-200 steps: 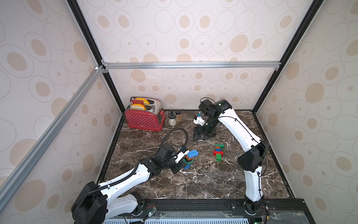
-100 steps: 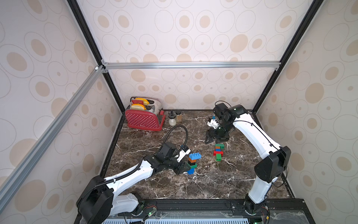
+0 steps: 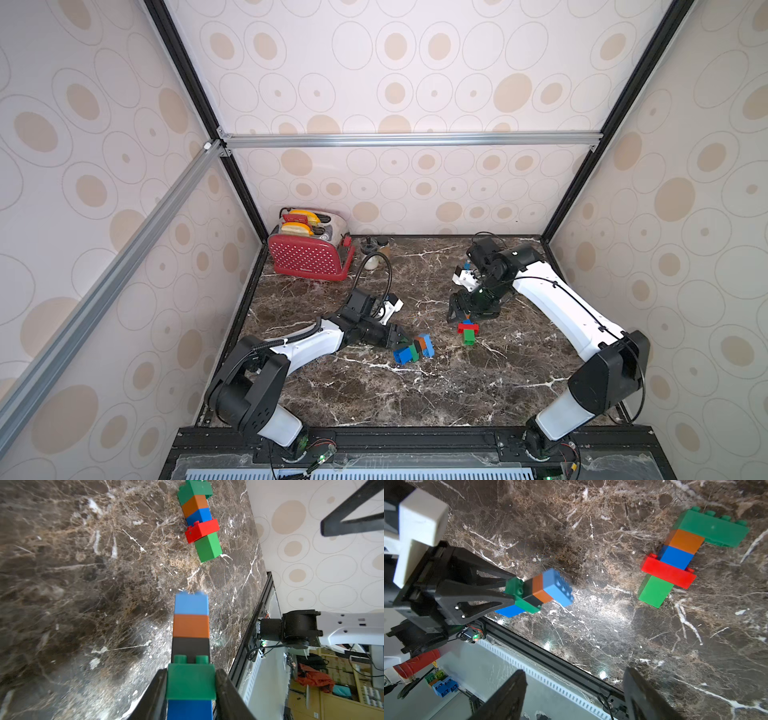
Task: Assemble the letter f with lego
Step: Place the lego brick at the center of the board.
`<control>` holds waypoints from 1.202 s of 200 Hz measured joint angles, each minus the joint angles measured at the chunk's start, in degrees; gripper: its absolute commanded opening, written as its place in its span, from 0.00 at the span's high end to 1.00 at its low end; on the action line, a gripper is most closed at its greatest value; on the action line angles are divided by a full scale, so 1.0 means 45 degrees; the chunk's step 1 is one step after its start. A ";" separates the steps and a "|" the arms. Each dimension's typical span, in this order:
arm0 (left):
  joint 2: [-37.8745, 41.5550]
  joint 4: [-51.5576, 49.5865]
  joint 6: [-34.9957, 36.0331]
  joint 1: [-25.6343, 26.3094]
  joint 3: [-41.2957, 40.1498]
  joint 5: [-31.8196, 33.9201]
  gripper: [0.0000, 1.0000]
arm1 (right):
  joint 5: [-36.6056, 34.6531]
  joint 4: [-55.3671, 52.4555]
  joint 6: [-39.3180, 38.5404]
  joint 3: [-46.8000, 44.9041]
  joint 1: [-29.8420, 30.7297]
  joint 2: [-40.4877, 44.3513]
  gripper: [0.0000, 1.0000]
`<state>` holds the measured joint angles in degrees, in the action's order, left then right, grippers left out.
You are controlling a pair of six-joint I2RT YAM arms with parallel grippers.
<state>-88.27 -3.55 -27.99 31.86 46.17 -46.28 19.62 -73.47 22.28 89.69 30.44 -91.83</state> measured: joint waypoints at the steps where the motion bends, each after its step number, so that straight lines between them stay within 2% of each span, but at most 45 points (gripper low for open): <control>1: -0.0024 0.0010 -0.0010 0.0000 0.0005 -0.0010 0.62 | -0.0005 0.0005 -0.0005 -0.0010 0.0000 0.0010 0.22; 63: -0.1180 0.0879 -0.0913 -0.0175 0.0272 -0.0287 0.63 | -0.0005 0.0243 -0.0209 -0.0680 -0.0010 0.0690 0.22; 98: -0.1549 0.2011 -0.1982 -0.0704 0.0272 -0.0092 0.64 | 0.0010 0.0403 -0.0340 -0.1161 -0.0019 0.0845 0.22; 158: -0.1938 0.4182 -0.4114 -0.1885 0.0209 0.1593 0.64 | 0.0393 0.1248 -0.0301 -0.2633 -0.0058 0.0675 0.22; 201: -0.1962 0.5552 -0.5270 -0.2006 -0.0219 0.2934 0.64 | 0.0529 0.1899 -0.0223 -0.2895 0.0248 -0.0364 0.23; 240: -0.2137 0.7368 -0.6465 -0.2011 -0.1073 0.3526 0.64 | 0.0617 0.2506 -0.0005 -0.2720 0.0656 -0.1525 0.23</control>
<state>-97.89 29.61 -57.08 22.81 41.34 -30.41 22.39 -62.19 22.26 77.45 33.39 -98.70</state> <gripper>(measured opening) 0.361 0.772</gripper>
